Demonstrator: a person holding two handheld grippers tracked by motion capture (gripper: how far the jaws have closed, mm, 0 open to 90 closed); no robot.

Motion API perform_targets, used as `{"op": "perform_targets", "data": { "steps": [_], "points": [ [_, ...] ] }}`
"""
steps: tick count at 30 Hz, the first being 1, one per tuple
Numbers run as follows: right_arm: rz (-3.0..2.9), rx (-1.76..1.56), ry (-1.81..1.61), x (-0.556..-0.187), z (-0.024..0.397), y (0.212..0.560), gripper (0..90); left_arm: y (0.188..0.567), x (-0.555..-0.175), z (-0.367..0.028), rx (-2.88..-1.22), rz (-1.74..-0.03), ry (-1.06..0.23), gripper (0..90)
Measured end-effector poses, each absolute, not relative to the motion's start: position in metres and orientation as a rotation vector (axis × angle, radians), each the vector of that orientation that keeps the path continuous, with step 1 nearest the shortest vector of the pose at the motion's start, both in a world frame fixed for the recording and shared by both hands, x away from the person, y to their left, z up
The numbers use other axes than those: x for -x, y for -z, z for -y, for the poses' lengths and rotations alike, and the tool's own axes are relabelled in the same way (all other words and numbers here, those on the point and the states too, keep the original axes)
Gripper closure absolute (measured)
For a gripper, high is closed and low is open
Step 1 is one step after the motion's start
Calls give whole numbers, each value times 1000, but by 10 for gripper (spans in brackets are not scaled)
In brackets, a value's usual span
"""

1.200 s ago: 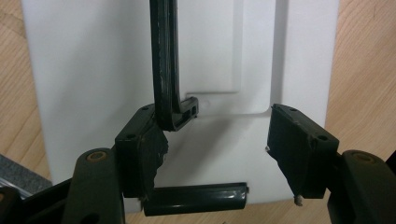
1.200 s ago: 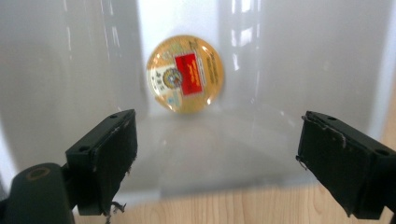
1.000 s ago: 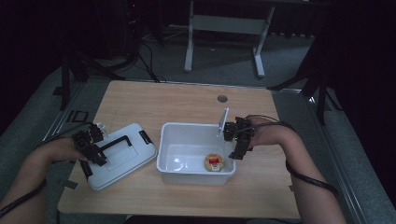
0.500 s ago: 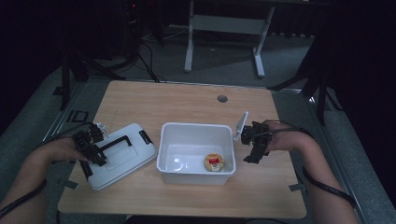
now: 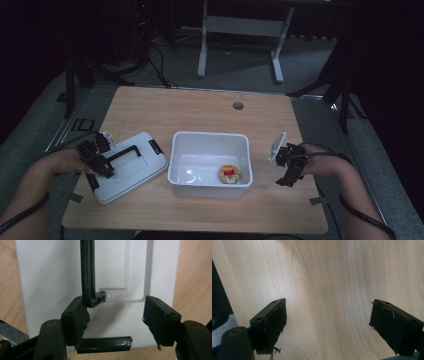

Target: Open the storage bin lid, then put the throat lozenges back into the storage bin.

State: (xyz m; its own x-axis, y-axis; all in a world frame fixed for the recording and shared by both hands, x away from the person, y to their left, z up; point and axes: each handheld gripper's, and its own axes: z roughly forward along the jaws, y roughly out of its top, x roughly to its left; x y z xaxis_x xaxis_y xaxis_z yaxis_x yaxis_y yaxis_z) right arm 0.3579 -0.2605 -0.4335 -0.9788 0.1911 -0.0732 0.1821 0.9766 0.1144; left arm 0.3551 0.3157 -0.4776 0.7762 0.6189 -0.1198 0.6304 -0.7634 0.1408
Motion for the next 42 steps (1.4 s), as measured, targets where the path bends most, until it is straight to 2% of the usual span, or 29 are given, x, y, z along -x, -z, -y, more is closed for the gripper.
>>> {"op": "perform_targets", "data": {
  "steps": [20,29,35,36,38,42],
  "points": [
    [-3083,-414,-202,-342,296,465,146,487,-357,-310,-2833,-950,92,378],
    [-3102,-431,-189,-344,296,469,149,492,-364,-307,-2892,-978,51,580],
    [-3103,-437,-188,-344,298,470,149,491,-368,-302,-2929,-988,69,660],
    [-3102,-440,-191,-343,298,470,149,492,-369,-301,-2932,-994,90,699],
    [-3101,-447,-192,-343,299,470,149,492,-370,-300,-2945,-1001,94,708],
    [-3108,-456,-191,-342,299,472,149,493,-373,-298,-2969,-1036,110,818]
  ]
}}
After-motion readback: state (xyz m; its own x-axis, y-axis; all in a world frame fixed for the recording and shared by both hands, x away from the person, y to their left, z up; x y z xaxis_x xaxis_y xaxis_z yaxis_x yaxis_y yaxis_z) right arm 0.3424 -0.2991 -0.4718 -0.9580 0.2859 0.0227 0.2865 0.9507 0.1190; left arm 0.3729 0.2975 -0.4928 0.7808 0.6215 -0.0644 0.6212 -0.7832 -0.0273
